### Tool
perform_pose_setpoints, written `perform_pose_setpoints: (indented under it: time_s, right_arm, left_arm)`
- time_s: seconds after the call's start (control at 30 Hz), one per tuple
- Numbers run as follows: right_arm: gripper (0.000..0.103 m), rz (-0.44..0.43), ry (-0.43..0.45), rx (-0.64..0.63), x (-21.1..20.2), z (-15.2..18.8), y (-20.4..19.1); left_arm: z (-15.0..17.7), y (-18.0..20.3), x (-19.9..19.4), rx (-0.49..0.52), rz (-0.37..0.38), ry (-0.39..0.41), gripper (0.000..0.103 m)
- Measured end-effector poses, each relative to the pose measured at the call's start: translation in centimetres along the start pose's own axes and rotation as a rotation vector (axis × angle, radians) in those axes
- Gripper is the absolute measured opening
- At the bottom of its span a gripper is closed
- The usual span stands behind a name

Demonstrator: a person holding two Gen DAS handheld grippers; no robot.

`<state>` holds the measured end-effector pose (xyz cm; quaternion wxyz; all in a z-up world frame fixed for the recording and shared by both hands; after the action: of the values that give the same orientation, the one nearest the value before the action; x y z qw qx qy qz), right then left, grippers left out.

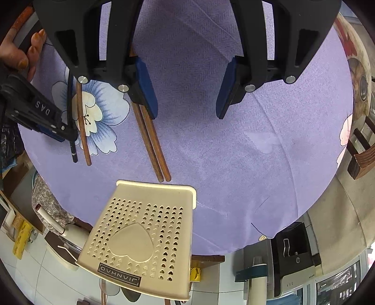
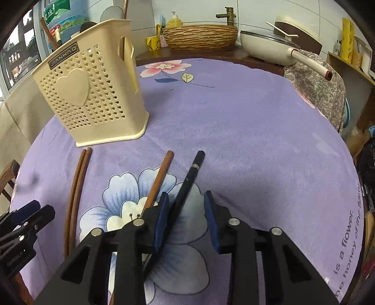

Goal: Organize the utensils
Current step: 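Grasp a brown chopstick with the left tool while the right tool grasps the black chopstick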

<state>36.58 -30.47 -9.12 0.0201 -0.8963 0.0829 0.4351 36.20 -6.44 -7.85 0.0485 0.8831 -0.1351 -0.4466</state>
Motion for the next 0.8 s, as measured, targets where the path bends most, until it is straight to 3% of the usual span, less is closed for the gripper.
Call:
perform_pose_setpoints:
  time_s: [0.17,0.23,0.4,0.8]
  right_arm:
    - [0.025,-0.011,-0.005,0.026,0.9,-1.0,0.2]
    - [0.025,-0.011,0.004,0.022,1.0,-1.1,0.1]
    - [0.025,-0.016,0.019,0.012,0.9,-0.9,0.1]
    - [0.026,-0.024,0.023,0.009,0.9,-0.9,0.1]
  left_arm:
    - [-0.9,0.8,0.4,0.01,0.005,0.003,0.052]
    - [-1.3,1.1,0.8,0.018,-0.003,0.001,0.047]
    - [-2.1,1.6,1.8,-0.002,0.048,-0.023,0.045]
    - [-1.8,2.3,3.4,0.045,-0.04,-0.031,0.042]
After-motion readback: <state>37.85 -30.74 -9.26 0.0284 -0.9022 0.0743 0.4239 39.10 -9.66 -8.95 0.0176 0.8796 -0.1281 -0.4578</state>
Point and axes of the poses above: each gripper's, at about its wrist camera, not at the fingertips, and x roughly the way its jaws point, y to its right, z to its underside, the point moved 3 cm from there along x, roughly the way its jaws point, and after that the axes turned 9 degrees about z, right-handed, at the moved point
